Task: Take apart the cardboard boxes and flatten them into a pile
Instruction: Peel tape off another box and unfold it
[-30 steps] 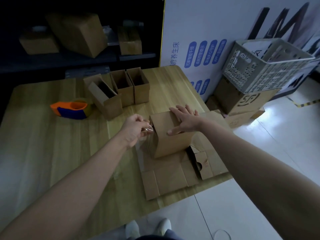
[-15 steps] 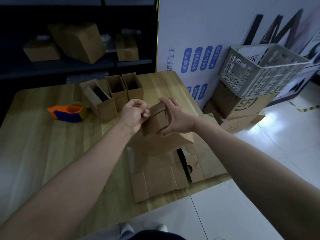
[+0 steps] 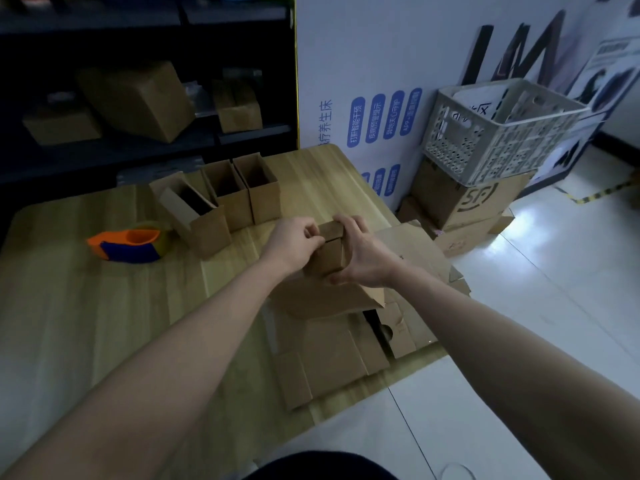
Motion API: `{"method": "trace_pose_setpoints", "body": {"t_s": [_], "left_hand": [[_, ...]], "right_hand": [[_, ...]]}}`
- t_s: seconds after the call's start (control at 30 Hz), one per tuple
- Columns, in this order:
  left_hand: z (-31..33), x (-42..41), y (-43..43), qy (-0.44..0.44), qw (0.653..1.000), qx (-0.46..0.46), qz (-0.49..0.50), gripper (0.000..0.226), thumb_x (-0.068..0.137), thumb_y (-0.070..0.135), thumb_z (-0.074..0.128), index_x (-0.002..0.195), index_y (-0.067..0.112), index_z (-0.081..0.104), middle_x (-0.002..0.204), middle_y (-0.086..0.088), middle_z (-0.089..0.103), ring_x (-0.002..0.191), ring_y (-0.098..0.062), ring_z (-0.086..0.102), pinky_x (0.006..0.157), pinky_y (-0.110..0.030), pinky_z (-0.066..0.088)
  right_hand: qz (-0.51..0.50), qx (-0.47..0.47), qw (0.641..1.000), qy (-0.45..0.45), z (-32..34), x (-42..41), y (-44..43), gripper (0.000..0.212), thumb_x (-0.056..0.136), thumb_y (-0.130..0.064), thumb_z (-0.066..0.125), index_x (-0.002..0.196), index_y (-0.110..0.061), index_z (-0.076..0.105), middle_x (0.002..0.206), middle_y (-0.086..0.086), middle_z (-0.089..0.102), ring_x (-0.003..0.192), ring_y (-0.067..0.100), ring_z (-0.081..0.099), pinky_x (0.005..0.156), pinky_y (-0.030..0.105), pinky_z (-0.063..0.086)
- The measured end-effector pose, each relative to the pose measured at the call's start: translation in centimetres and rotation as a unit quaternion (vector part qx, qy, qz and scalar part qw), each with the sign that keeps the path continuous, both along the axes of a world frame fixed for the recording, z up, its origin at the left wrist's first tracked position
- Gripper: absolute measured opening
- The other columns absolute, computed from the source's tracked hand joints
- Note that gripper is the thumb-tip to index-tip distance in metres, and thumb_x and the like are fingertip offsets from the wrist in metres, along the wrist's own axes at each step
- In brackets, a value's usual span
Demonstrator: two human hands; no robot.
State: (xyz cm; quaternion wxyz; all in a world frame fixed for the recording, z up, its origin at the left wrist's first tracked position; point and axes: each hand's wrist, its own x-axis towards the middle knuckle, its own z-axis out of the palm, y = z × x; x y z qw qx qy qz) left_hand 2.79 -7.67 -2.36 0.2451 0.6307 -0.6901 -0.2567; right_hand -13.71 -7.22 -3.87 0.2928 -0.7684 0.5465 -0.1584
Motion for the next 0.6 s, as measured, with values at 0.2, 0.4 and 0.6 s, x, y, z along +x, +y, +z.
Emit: {"method": "trace_pose_setpoints", "body": {"t_s": [0.2, 0.4, 0.6], "left_hand": [[-0.9, 6.9, -1.9, 0.062, 0.992, -0.01, 0.114, 0.007, 0.088, 0.013, 0.063, 0.084, 0.012, 0.069, 0.085, -0.006, 0.069, 0.082, -0.021, 0.064, 0.079, -0.036, 0.055], [-3.2, 9.1, -2.0, 0.029, 0.988, 0.041, 0.146, 0.019, 0.081, 0.022, 0.073, 0.088, 0.011, 0.06, 0.091, -0.003, 0.062, 0.084, -0.017, 0.057, 0.068, -0.028, 0.042], [-2.8, 7.0, -1.7, -0.06, 0.996, -0.022, 0.06, 0.023, 0.086, 0.02, 0.068, 0.098, 0.007, 0.053, 0.096, -0.008, 0.061, 0.09, -0.025, 0.059, 0.071, -0.033, 0.045]], "right_hand": [[-0.094, 0.007, 0.994, -0.056, -0.1, 0.2, 0.4, 0.111, 0.06, -0.038, 0.088, 0.146, -0.021, 0.02, 0.138, -0.002, 0.028, 0.12, 0.015, 0.036, 0.102, 0.032, 0.039], [-0.092, 0.112, 0.988, 0.061, -2.1, 0.3, 1.3, 0.115, 0.064, -0.04, 0.085, 0.149, -0.025, 0.01, 0.15, -0.003, 0.013, 0.138, 0.026, 0.024, 0.111, 0.042, 0.033], [-0.035, 0.102, 0.958, 0.265, -1.5, 2.7, 1.0, 0.125, 0.066, -0.062, 0.074, 0.153, -0.02, -0.005, 0.161, 0.003, 0.001, 0.147, 0.028, -0.006, 0.117, 0.056, -0.004]]}}
